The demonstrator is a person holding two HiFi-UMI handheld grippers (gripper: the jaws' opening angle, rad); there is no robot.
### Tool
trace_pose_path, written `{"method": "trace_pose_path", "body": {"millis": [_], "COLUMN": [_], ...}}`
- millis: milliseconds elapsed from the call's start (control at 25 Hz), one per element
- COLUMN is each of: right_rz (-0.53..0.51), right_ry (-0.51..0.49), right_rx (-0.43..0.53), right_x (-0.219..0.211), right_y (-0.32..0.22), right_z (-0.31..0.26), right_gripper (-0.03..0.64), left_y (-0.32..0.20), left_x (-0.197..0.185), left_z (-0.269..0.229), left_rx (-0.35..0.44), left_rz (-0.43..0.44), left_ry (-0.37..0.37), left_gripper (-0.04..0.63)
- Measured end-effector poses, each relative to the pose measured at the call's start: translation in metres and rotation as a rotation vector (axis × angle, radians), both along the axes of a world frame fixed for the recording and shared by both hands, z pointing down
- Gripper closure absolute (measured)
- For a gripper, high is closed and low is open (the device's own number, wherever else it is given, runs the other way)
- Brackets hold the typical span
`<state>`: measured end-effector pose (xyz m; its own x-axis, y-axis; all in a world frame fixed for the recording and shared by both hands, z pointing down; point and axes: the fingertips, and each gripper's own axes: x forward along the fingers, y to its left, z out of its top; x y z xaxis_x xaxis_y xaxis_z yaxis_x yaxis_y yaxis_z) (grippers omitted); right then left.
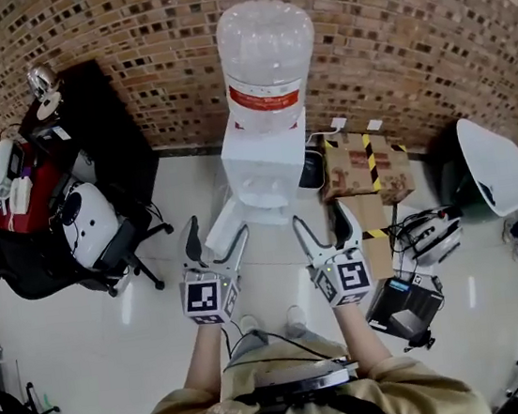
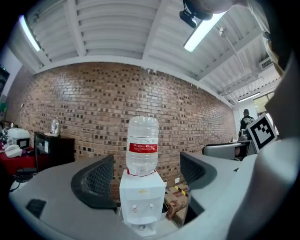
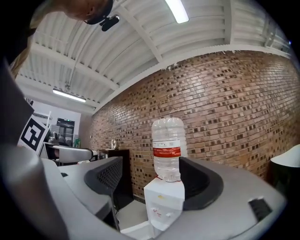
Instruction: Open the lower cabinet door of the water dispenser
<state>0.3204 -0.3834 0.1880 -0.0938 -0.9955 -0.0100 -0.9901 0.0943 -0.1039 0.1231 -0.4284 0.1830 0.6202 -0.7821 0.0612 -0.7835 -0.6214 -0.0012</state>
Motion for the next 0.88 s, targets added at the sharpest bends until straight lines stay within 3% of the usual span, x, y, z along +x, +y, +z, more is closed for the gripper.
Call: {"method": "trace_pose_path", "body": {"millis": [360, 880], "right_rz": [0.035, -0.06], "right_ry": [0.005, 0.038], "right_rx": [0.052, 0.069], "right_x": [0.005, -0.04], "right_y": [0.031, 0.016], "right_z": [-0.026, -0.029], "right_gripper": [0.241, 0.249], "left_y": [0.027, 0.033], "left_x": [0.016, -0.02], "left_z": [-0.014, -0.019], "left_rx": [0.068, 0.062], "left_rz": [0.005, -0.054], "left_ry": [0.006, 0.021], "left_gripper": [0.184, 0.183]}}
